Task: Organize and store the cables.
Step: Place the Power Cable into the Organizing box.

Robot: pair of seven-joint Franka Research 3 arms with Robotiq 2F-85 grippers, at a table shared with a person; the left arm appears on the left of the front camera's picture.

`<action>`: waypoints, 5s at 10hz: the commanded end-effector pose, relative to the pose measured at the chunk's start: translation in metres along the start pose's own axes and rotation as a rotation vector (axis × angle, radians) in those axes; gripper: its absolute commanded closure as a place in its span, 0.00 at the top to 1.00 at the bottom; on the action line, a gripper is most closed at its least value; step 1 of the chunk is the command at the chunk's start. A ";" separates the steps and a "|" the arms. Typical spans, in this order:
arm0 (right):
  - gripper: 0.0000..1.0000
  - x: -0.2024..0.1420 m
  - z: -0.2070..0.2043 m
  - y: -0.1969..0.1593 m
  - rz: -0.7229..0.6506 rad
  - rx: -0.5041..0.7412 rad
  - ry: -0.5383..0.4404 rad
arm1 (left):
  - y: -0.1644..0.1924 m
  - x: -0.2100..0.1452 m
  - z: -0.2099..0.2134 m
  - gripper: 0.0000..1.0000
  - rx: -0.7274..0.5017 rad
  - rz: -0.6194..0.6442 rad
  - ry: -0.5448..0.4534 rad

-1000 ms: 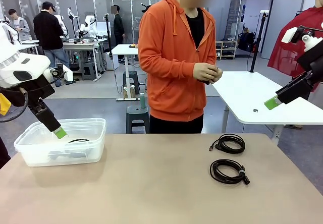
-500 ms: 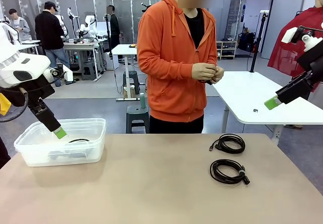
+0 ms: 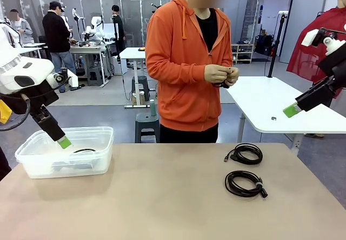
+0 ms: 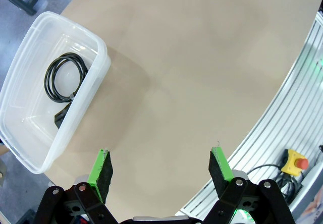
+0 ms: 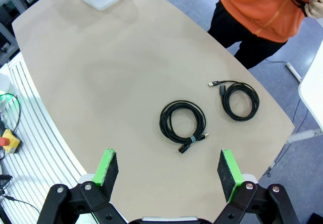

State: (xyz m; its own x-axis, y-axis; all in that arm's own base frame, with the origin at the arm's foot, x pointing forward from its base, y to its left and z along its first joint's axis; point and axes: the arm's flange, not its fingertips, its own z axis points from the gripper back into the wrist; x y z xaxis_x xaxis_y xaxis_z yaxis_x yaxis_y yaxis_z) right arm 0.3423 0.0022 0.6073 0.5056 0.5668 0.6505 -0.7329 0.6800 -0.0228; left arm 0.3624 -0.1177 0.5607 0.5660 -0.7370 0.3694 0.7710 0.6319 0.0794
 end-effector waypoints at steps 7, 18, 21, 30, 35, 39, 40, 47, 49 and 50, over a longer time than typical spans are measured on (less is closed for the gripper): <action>1.00 0.000 0.000 0.000 0.004 0.004 -0.001 | -0.001 0.000 0.004 0.96 -0.002 0.014 0.019; 1.00 0.000 0.000 0.000 0.004 0.004 -0.001 | -0.001 0.000 0.004 0.96 -0.002 0.014 0.019; 1.00 0.000 0.000 0.000 0.004 0.004 -0.001 | -0.001 0.000 0.004 0.96 -0.002 0.014 0.019; 1.00 0.000 0.000 0.000 0.004 0.004 -0.001 | -0.001 0.000 0.004 0.96 -0.002 0.014 0.019; 1.00 0.000 0.000 0.000 0.004 0.004 -0.001 | -0.001 0.000 0.004 0.96 -0.002 0.014 0.019; 1.00 0.000 0.000 0.000 0.004 0.004 -0.001 | -0.001 0.000 0.004 0.96 -0.002 0.014 0.019; 1.00 0.000 0.000 0.000 0.004 0.004 -0.001 | -0.001 0.000 0.004 0.96 -0.002 0.014 0.019; 1.00 0.000 0.000 0.000 0.004 0.004 -0.001 | -0.001 0.000 0.004 0.96 -0.002 0.014 0.019; 1.00 0.000 0.000 0.000 0.004 0.004 -0.001 | -0.001 0.000 0.004 0.96 -0.002 0.014 0.019; 1.00 0.000 0.000 0.000 0.004 0.004 -0.001 | -0.001 0.000 0.004 0.96 -0.002 0.014 0.019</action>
State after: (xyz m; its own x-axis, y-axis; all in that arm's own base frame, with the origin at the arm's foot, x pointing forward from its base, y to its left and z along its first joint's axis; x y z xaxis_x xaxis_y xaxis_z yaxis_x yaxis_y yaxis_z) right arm 0.3423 0.0022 0.6073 0.5056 0.5668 0.6505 -0.7329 0.6800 -0.0228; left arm 0.3624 -0.1177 0.5607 0.5660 -0.7370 0.3694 0.7710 0.6319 0.0794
